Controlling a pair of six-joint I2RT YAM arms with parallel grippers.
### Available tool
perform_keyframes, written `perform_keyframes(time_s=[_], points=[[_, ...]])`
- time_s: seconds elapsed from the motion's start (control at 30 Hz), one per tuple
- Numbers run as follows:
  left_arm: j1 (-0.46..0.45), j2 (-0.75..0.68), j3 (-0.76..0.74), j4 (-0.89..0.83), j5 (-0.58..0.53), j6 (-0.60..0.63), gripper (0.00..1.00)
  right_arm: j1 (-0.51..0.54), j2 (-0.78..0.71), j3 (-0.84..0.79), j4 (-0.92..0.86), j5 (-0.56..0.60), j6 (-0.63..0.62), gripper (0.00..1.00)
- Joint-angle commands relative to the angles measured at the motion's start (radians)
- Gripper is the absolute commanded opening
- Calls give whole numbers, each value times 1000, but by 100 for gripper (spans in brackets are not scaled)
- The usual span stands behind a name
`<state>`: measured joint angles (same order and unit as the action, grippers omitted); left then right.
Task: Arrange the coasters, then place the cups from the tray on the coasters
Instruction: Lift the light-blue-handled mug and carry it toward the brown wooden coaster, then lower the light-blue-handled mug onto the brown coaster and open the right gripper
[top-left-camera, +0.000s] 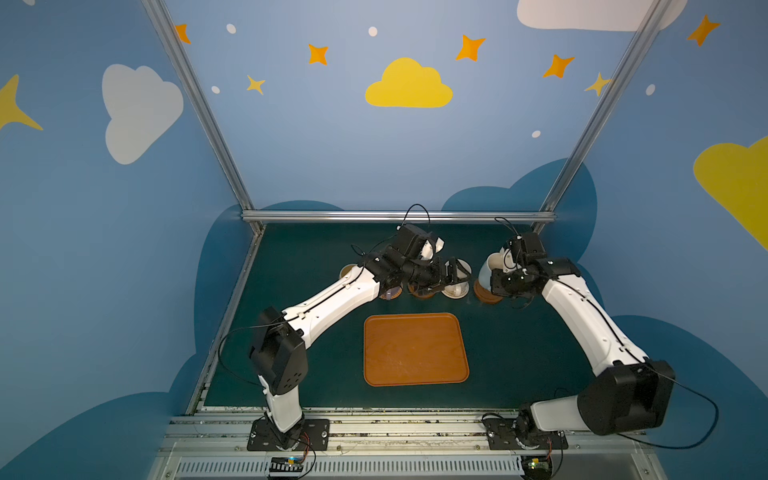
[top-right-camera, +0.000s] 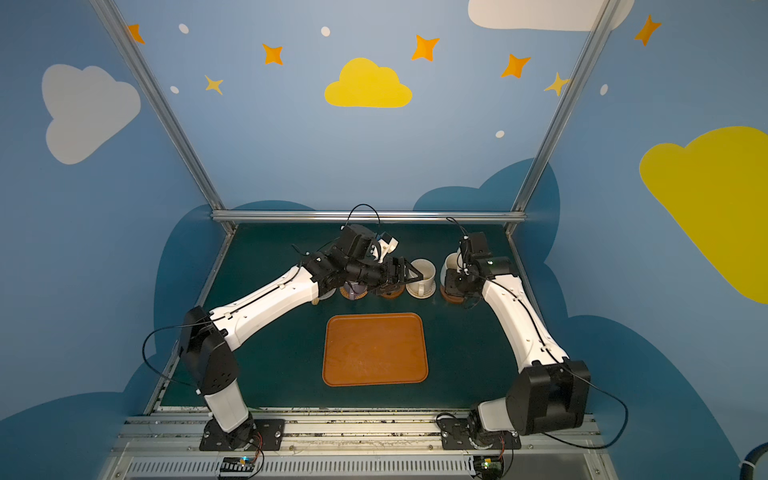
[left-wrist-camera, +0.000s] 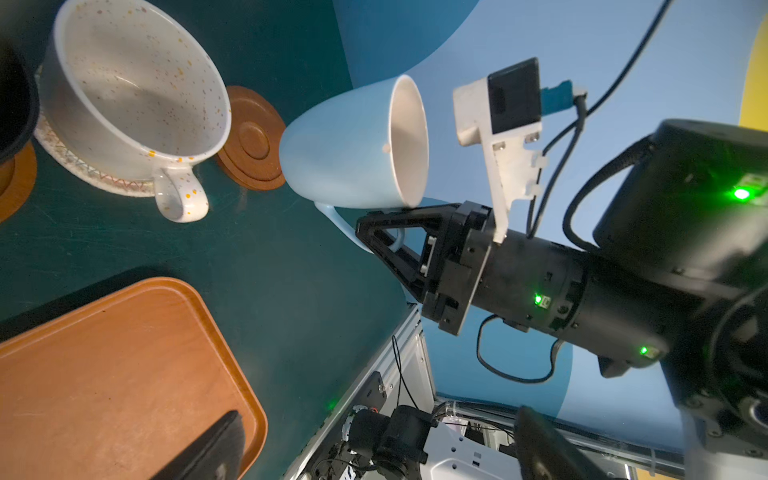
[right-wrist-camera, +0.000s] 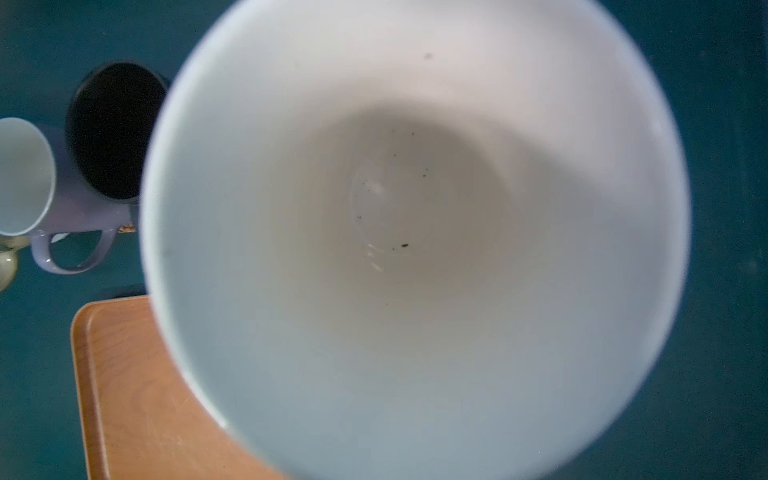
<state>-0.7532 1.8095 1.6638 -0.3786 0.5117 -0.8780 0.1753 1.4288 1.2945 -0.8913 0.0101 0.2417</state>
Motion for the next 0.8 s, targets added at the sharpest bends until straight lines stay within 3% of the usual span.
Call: perform_keyframes(time_s=[0.0, 0.13, 0.53, 0.77], points=[[0, 48, 69, -94, 30, 53, 100, -20, 15, 53, 48, -2, -40, 0], [-3, 102, 147, -179, 40, 89, 100, -47, 72, 82, 25, 10, -92, 0], [-5, 161, 167, -104, 7, 44, 100, -86, 373, 360, -231, 21, -124, 0], [-6, 150, 149, -105, -19, 50, 100, -83, 402, 353, -187, 37, -131, 0]])
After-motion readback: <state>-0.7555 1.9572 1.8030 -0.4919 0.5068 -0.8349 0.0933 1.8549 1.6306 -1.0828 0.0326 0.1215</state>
